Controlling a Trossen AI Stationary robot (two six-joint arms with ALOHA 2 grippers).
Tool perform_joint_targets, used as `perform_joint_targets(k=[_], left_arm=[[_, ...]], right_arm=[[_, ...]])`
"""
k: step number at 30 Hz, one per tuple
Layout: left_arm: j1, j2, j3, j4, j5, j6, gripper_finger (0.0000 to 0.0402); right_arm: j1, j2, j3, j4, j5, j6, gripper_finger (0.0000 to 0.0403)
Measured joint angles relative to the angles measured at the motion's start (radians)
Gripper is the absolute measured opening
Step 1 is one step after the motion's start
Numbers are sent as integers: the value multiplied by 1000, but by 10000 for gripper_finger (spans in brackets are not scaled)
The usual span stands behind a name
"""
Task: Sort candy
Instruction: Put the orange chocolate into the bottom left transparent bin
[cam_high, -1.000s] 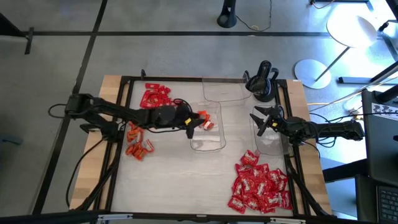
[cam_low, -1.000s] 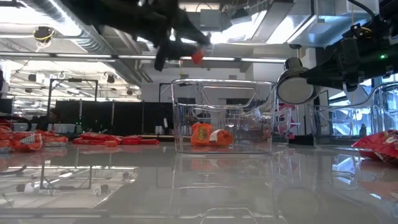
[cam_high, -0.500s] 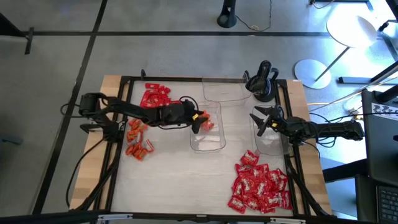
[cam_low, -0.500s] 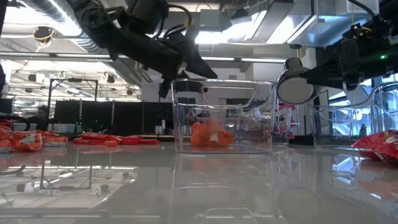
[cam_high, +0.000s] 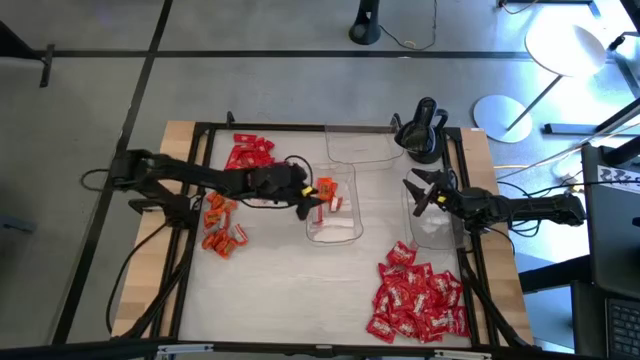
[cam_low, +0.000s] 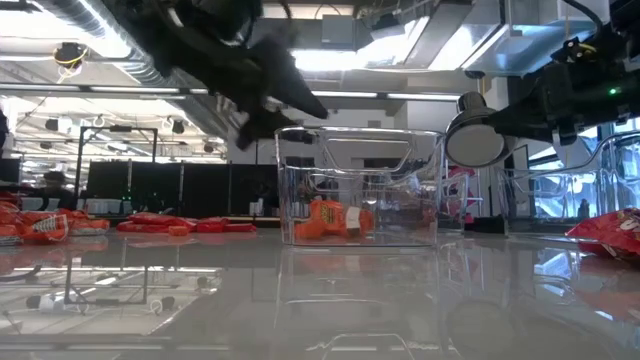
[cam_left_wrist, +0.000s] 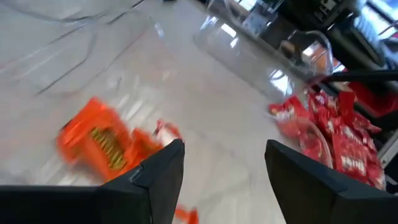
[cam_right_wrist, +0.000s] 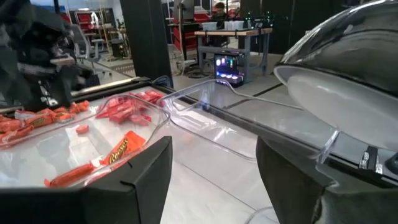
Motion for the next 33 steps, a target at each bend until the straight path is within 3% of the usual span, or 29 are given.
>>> perform_joint_targets(k=[6,14,21,33], left_arm=[[-25,-221,0,-311,-24,-83,214],[-92,-411,0,-687,-183,-247,210],[-213,-430,0,-970,-194,-524,210],[-375,-395,0,-1151,-153,-795,210]], right_arm=[[0,0,0,-1,0,-2,230],[0,0,0,-1,10,-3,230],[0,0,0,2,11,-28,230],[0,0,1,1,8,-24,230]])
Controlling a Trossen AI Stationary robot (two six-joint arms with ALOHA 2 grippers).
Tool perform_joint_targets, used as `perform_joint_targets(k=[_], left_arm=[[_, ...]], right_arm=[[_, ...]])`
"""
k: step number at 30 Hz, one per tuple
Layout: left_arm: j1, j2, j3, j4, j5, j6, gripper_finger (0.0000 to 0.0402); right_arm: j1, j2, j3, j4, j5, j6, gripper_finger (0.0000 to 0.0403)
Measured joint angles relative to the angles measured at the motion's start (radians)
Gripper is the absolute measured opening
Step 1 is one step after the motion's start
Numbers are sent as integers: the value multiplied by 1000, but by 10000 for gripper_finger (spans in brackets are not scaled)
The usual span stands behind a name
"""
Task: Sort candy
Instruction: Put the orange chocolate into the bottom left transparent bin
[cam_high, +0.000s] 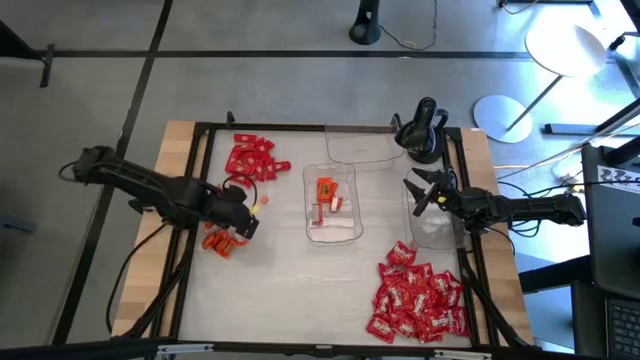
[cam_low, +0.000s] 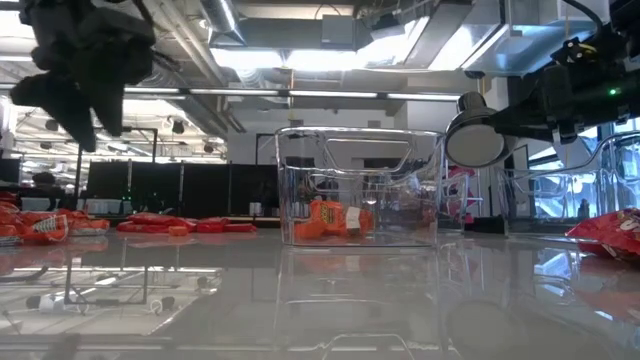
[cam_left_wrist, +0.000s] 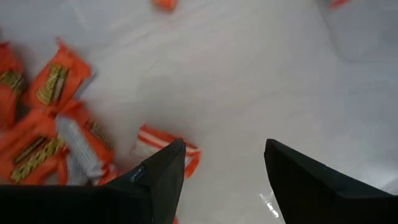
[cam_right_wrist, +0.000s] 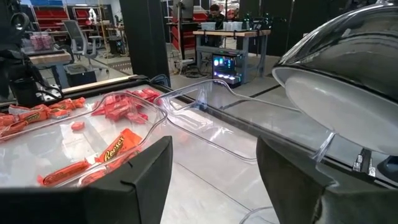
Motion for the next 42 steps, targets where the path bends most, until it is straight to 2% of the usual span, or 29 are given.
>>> perform_joint_targets(k=[6,11,23,26,31,42], left_arm=[[-29,94,0,-52,6,-55,210],[-29,188,0,-93,19,-175,210],[-28,372,-1,-62,25,-294,210],[-28,406,-25,-3,35,-328,210],[-33,438,-68,112,38,-310,210],[-49,443,-79,127,-12,-238,209]], right_arm=[[0,0,0,0,-1,10,230],[0,0,0,0,-1,37,230],[0,0,0,0,-4,49,230],[0,0,0,-1,-17,50,230],[0,0,0,-1,-17,50,230],[0,0,2,-25,-17,50,230]])
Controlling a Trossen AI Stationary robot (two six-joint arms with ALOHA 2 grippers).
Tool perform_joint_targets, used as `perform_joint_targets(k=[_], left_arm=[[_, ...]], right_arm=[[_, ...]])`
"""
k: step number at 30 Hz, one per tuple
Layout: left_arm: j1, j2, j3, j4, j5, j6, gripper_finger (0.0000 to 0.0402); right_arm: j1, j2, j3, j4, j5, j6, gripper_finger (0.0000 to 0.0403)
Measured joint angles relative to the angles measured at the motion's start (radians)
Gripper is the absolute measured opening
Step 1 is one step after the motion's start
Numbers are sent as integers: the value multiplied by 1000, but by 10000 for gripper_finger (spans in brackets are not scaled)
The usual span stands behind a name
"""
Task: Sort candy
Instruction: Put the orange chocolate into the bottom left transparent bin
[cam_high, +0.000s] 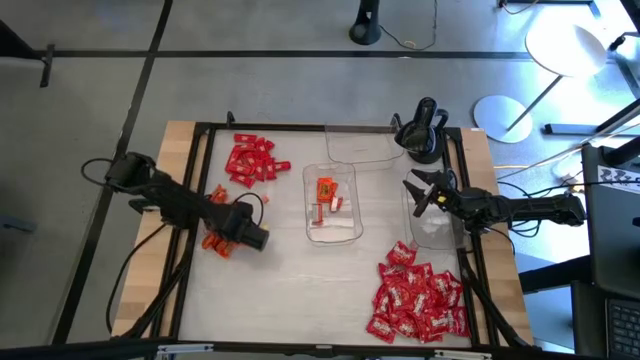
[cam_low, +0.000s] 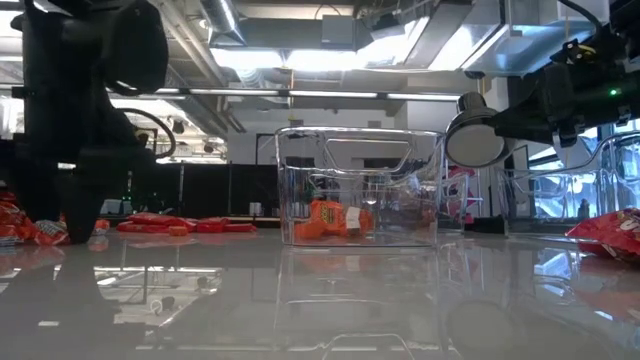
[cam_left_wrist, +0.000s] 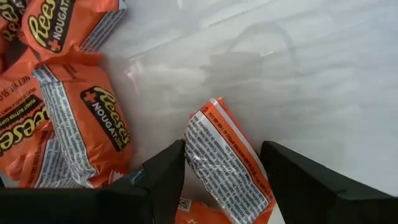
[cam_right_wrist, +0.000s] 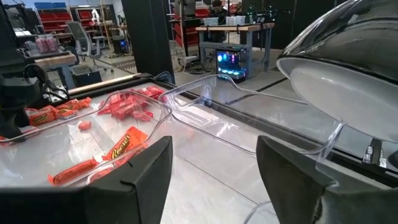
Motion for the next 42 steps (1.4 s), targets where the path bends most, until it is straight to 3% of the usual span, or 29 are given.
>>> perform_joint_targets(k=[11,24,27,31,37,42], left_arm=[[-23,-18,-3,18,-37,53,142],[-10,-79,51,19,-48,180,133],[6,-130,85,25,-90,226,133],[34,-198,132,36,-219,327,133],[99,-257,151,330,-353,650,133],[182,-226,151,566,-383,893,133]], right_arm=[[0,0,0,-1,1,-1,230],[0,0,-1,7,10,0,230],[0,0,-1,8,10,0,230],[0,0,-1,9,11,1,230],[0,0,-1,6,10,2,230],[0,0,-1,0,9,64,230]])
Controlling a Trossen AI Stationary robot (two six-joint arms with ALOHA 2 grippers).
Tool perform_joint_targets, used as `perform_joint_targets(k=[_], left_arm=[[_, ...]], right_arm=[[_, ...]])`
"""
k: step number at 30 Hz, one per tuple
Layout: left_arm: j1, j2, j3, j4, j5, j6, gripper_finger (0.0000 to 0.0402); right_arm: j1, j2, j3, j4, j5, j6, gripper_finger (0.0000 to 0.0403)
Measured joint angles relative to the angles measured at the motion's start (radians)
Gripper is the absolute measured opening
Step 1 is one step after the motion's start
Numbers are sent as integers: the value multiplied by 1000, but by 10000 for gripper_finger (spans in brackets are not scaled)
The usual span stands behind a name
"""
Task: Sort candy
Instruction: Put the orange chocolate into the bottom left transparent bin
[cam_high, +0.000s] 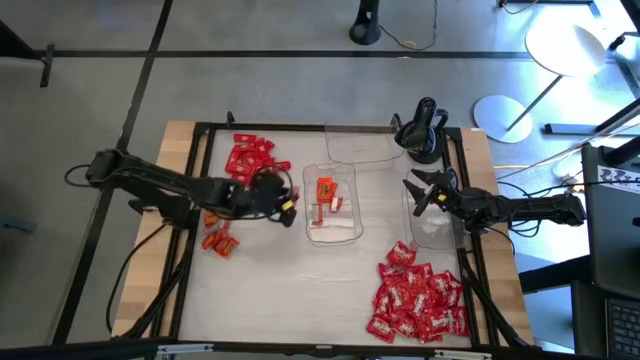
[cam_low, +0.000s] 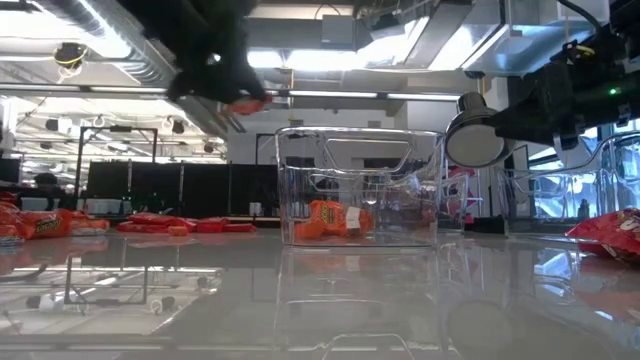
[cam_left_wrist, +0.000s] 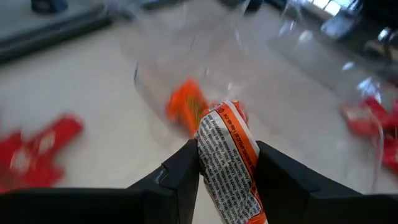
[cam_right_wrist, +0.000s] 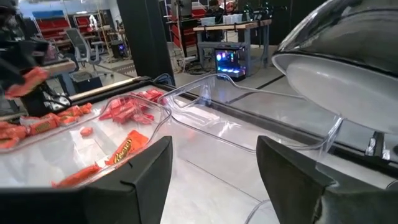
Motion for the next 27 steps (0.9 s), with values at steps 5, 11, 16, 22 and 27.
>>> perform_joint_targets(k=[5,11,16,22,27], left_arm=[[60,77,0,241,31,180,133],[124,171,0,372,40,241,133],[153,250,0,480,46,266,133],[164,312,-1,517,58,307,151],[187,313,-1,523,72,269,204]], right_arm=[[0,0,0,-2,0,21,230],[0,0,0,-3,0,50,230],[0,0,0,-4,0,50,230],[0,0,0,-5,0,50,230],[0,0,0,-6,0,50,230]])
